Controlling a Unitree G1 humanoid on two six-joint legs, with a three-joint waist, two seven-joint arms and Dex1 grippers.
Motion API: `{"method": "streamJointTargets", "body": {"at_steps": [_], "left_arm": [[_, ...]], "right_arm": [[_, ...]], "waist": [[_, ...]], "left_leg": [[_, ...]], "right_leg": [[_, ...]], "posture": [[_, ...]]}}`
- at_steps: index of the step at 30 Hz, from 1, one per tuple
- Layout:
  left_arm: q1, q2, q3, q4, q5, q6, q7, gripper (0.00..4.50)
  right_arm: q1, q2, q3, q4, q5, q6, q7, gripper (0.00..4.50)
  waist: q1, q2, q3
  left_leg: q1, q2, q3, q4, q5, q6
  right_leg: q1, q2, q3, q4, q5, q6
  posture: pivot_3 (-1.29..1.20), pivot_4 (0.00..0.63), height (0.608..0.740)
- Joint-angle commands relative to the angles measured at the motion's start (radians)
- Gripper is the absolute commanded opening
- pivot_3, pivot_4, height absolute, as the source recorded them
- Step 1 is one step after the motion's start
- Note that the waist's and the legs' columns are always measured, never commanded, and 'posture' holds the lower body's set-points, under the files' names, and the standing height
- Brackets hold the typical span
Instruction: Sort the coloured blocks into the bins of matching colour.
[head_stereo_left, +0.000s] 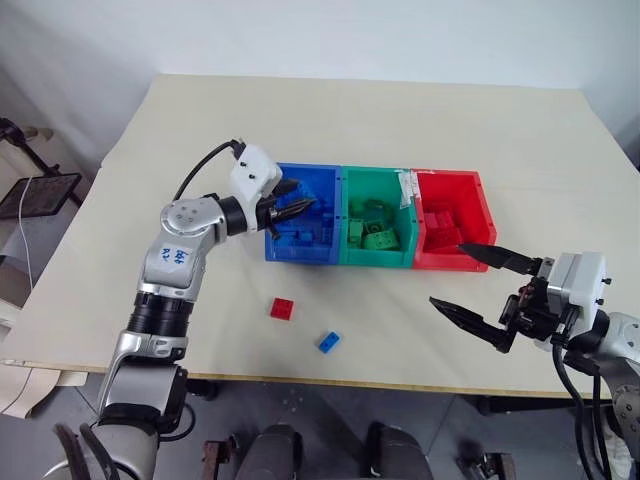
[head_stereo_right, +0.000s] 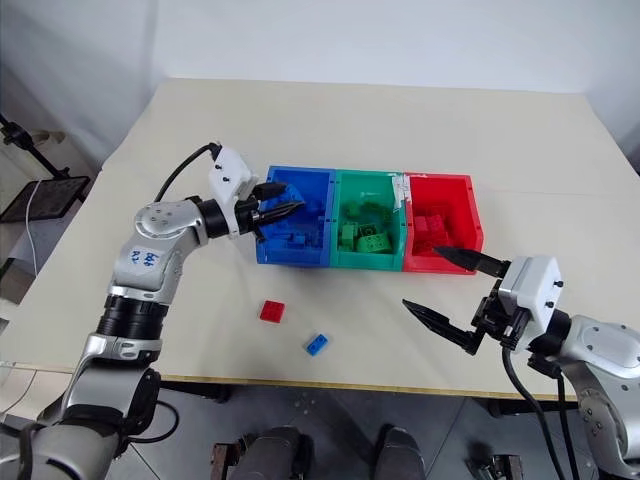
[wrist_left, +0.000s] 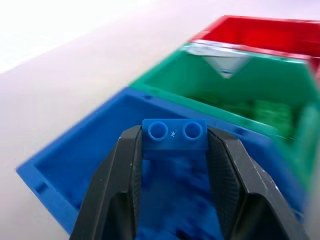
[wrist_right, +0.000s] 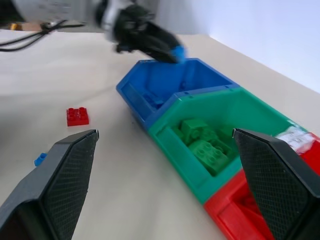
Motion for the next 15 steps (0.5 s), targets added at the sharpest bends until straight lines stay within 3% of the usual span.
{"method": "streamJointTargets", "body": {"at_steps": [1,2,5,10,11,15], "left_arm": [[-0.035,-0.018,-0.01,0.055,0.016,-0.056,0.024,1.46],[-0.04,-0.023,-0.009,0.061,0.01,-0.062,0.018,2.02],[-0.045,-0.027,0.016,0.046,-0.024,-0.031,0.016,2.79],[0.047,0.099,0.038,-0.021,-0.036,-0.113,-0.091,4.28],[0.078,0.138,0.052,-0.032,-0.051,-0.142,-0.136,4.49],[0.215,0.26,0.165,-0.06,-0.203,-0.206,-0.352,4.49]], "right_arm": [[-0.014,-0.002,0.0,0.006,-0.012,-0.027,0.006,4.5],[-0.019,-0.004,0.003,0.014,-0.018,-0.031,0.01,4.5],[-0.044,-0.007,0.005,0.048,-0.034,-0.044,0.019,4.5],[-0.061,-0.016,0.013,0.084,-0.048,-0.06,0.052,4.5],[-0.063,-0.02,0.015,0.089,-0.05,-0.062,0.062,4.5],[-0.077,-0.036,0.028,0.116,-0.048,-0.069,0.105,4.5]], "waist": [[-0.004,0.0,0.0],[-0.005,0.0,0.0],[-0.008,0.0,0.0],[-0.025,0.0,0.0],[-0.032,0.0,0.0],[-0.038,0.0,0.0]], "left_leg": [[0.0,0.0,0.0,-0.001,0.0,0.0],[0.0,0.0,0.0,-0.001,0.0,0.0],[0.0,0.0,0.0,-0.001,0.0,0.0],[0.0,0.001,0.0,-0.001,0.0,0.0],[0.0,0.001,0.0,-0.001,0.0,0.0],[0.001,0.002,0.0,-0.002,0.0,-0.001]], "right_leg": [[0.0,0.0,0.0,0.0,0.0,0.0],[-0.001,0.0,-0.001,0.0,0.0,0.0],[-0.001,0.0,-0.001,0.0,0.0,0.0],[-0.001,0.0,-0.001,0.001,0.0,0.0],[-0.001,0.0,-0.001,0.001,0.0,0.0],[-0.001,0.0,-0.001,0.001,0.0,0.0]], "posture": [[0.0,0.15,0.74],[0.0,0.15,0.74],[0.0,0.15,0.74],[0.0,0.15,0.74],[0.0,0.15,0.74],[0.0,0.15,0.74]]}}
